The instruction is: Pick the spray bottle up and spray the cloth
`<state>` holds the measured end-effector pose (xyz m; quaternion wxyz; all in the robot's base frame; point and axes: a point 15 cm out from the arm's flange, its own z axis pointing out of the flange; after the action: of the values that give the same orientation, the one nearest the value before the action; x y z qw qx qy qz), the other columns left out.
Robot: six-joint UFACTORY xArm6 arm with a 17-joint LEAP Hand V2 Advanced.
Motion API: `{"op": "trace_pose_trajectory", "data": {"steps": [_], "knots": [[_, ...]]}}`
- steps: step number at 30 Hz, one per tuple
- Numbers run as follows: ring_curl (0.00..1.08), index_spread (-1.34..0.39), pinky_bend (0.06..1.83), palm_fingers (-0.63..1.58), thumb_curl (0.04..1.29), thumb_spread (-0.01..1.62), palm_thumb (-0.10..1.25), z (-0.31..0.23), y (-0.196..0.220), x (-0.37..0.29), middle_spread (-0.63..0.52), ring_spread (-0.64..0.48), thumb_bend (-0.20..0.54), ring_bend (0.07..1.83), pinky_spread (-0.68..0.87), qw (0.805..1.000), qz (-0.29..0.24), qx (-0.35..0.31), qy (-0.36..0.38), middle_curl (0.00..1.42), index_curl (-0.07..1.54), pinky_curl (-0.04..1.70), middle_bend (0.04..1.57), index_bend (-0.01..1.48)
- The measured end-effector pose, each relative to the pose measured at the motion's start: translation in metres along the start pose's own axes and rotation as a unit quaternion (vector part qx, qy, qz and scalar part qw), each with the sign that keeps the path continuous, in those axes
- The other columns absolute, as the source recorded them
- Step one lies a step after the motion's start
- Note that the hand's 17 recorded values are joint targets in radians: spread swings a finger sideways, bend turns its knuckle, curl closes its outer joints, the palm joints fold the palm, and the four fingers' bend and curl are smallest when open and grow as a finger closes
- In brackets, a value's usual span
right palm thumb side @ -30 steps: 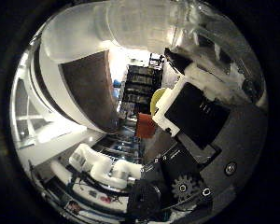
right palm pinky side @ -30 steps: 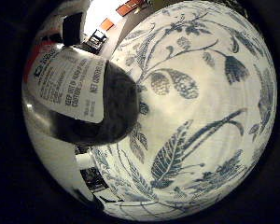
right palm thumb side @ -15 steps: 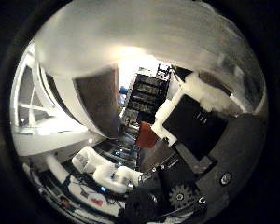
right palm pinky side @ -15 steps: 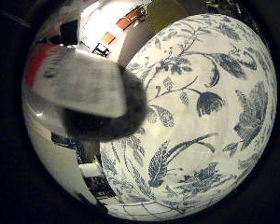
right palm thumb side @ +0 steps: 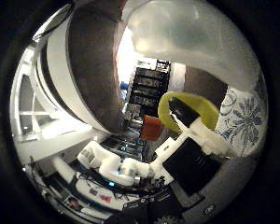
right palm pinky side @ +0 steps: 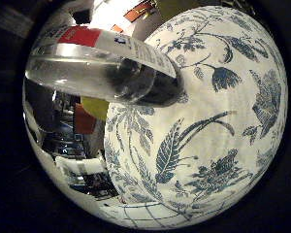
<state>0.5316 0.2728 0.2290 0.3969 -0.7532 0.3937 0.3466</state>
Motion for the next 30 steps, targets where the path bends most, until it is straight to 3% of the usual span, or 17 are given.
{"op": "trace_pose_trajectory", "data": {"steps": [8, 30], "knots": [[0.4, -0.31, 0.61, 0.31, 0.55, 1.01, 0.82, -0.015, -0.002, 0.003, -0.04, -0.12, -0.023, 0.95, 0.11, 1.0, 0.005, 0.011, 0.005, 0.46, 0.51, 0.72, 0.76, 0.27], [0.37, -0.28, 0.52, 0.32, 0.51, 1.03, 0.78, -0.085, 0.026, 0.052, -0.03, -0.03, -0.022, 0.8, 0.35, 0.997, 0.057, 0.019, 0.041, 0.45, 0.47, 0.64, 0.66, 0.25]]}}
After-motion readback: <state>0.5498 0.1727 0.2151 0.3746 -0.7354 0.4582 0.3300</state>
